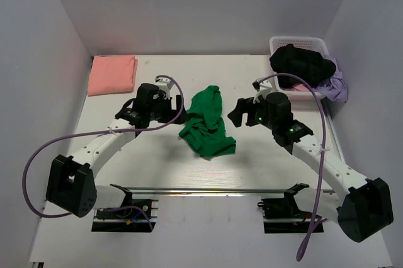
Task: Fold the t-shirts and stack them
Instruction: Flatten out the tshirt
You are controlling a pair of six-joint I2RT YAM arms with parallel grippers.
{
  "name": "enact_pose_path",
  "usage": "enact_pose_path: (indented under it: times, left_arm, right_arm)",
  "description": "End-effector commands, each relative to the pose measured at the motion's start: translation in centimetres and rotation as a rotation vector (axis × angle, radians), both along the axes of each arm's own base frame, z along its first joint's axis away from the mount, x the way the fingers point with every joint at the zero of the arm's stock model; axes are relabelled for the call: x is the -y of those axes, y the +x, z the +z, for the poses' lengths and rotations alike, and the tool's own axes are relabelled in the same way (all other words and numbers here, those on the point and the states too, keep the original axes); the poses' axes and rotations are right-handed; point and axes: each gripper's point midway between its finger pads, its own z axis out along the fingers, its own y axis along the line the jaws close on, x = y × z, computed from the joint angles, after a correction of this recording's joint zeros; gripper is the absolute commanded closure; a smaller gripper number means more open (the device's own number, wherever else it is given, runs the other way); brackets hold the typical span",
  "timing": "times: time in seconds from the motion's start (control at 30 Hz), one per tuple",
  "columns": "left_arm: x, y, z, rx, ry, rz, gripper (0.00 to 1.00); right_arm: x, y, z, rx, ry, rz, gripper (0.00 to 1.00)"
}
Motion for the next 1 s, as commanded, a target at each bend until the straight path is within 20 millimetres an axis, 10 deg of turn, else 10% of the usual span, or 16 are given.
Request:
enact_pose_path:
  times: [0.0, 0.23, 0.97]
  left_arm:
    - [-0.5, 0.8, 0.1, 0.040, 0.032, 0.023, 0.00]
    - [-3.9, 2.9, -4.9, 0.000, 0.205, 0.136, 0.00]
    - [1.8, 9.6, -8.3, 0.013, 0.088, -0.011, 0.03]
  right_arm:
    - [-0.2, 1.4, 3.5, 0.135, 0.051, -0.012, 0.10]
    - [-4.9, 1.4, 2.0, 0.041, 0.018, 0.243, 0.10]
    - [-9.0, 4.3, -6.7, -0.192, -0.144, 0.222, 0.21]
